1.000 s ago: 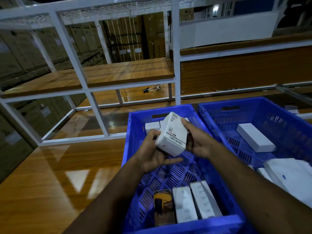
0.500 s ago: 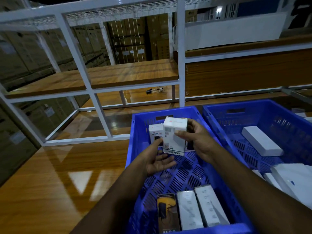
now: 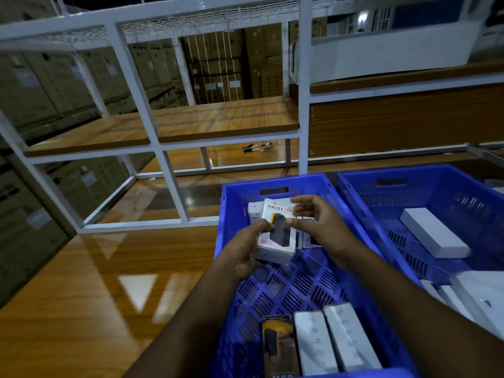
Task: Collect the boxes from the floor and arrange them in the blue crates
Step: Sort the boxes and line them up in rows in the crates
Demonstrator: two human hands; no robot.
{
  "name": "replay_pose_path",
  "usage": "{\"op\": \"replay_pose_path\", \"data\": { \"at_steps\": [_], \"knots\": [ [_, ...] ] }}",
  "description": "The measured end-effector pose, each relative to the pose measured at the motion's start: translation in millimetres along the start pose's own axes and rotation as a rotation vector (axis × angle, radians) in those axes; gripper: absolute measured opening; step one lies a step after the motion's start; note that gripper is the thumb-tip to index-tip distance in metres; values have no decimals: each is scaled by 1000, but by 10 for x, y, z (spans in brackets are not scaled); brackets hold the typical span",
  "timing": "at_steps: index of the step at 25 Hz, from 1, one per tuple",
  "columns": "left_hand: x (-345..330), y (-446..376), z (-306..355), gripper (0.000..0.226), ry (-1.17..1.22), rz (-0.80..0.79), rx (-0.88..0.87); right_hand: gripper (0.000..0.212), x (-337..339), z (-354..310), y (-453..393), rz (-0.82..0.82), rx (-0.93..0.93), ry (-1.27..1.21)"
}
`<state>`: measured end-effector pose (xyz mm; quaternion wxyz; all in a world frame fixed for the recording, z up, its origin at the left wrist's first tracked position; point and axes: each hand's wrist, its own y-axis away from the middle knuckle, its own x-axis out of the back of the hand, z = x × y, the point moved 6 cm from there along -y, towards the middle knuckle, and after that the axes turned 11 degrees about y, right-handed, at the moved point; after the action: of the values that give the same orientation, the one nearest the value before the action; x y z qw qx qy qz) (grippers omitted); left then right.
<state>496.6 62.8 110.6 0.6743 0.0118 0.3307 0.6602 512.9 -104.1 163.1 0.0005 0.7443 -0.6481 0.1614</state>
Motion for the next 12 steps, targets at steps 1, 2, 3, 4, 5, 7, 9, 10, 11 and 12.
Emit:
{"op": "replay_pose_path", "data": {
  "at_steps": [1, 2, 3, 4, 5, 7, 9, 10, 11, 12],
  "knots": [
    [-18, 20, 7, 41, -10, -5, -6, 49, 45, 41, -27, 39, -34, 13],
    [-39, 34, 12, 41, -11, -18, -11, 56, 58, 105, -53, 29, -77, 14],
    [-59, 47, 18, 43, -11, -33, -22, 62, 39, 165, -68, -25, -124, -16],
    [-77, 53, 27, 44, -15, -46, -37, 66, 0, 205, -69, -93, -167, -62],
    [-89, 62, 40, 43, -27, -49, -56, 67, -40, 227, -61, -154, -197, -105],
    [-108, 109, 67, 35, -45, -38, -87, 65, -91, 221, -51, -223, -208, -123],
    [-107, 158, 106, 26, -109, -17, -133, 64, -95, 169, -54, -260, -186, -70],
    [-85, 165, 140, 24, -170, 9, -182, 63, -93, 132, -64, -274, -166, -18],
    [-48, 175, 188, 27, -244, 50, -259, 63, -85, 103, -93, -278, -140, 48],
    [14, 174, 263, 35, -326, 118, -369, 63, -69, 82, -150, -264, -113, 121]
  ]
}}
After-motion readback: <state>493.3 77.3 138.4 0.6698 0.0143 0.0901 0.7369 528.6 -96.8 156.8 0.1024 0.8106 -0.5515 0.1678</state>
